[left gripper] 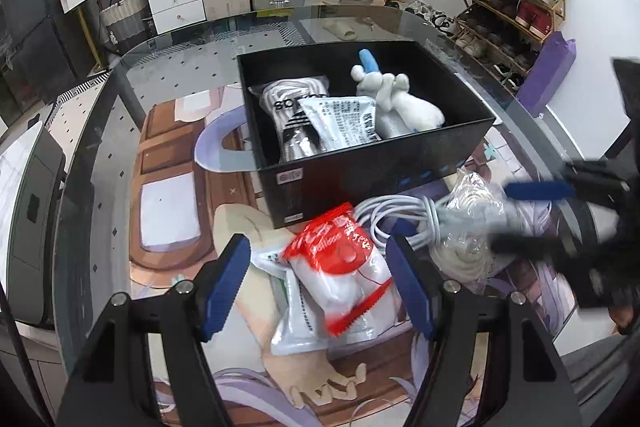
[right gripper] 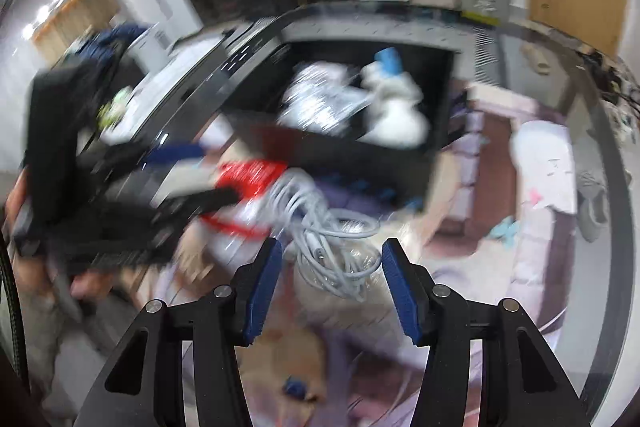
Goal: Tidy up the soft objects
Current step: 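Reach the right tool to the grey cable and close on it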
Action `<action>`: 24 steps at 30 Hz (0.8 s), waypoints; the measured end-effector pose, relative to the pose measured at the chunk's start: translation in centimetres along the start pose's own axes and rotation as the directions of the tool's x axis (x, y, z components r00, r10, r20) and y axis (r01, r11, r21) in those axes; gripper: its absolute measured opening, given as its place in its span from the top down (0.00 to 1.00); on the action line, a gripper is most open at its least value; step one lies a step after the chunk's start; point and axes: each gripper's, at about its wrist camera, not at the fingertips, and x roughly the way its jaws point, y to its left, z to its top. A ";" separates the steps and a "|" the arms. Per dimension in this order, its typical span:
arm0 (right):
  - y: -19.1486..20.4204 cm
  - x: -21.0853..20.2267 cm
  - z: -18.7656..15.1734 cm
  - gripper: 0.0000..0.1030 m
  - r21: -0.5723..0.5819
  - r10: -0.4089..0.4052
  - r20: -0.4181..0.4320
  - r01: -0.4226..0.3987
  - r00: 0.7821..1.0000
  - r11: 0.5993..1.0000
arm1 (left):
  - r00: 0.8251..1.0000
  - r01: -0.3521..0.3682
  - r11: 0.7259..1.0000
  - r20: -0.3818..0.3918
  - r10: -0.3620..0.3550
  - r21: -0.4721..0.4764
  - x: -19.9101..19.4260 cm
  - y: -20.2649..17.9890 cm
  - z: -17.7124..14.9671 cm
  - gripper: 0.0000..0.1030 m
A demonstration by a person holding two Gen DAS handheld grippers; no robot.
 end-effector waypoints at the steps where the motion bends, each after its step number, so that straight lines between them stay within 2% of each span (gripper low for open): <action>1: 0.9 0.0 -0.4 0.48 -0.027 0.036 -0.028 -0.036 0.999 0.999 | 1.000 -0.003 1.000 0.000 0.003 -0.003 0.0 0.2 0.1 0.31; 6: 2.0 -0.6 -0.8 0.48 -0.038 0.067 -0.003 -0.067 0.998 0.997 | 1.000 -0.016 1.000 -0.017 0.016 -0.025 0.1 1.2 0.0 0.31; 10: 1.6 -1.3 0.4 0.48 -0.018 0.003 0.069 -0.002 0.998 1.000 | 1.000 -0.014 0.999 -0.014 0.014 -0.031 -0.1 1.5 0.0 0.31; 16: 2.4 1.4 1.7 0.48 0.011 0.030 0.018 -0.031 0.999 0.999 | 1.000 -0.013 0.998 -0.007 0.013 -0.056 -0.7 2.5 -0.1 0.31; 24: 3.1 5.9 2.2 0.48 0.004 -0.021 -0.053 0.021 0.998 1.000 | 0.999 -0.030 0.998 -0.022 0.029 -0.062 -0.6 3.6 -0.9 0.31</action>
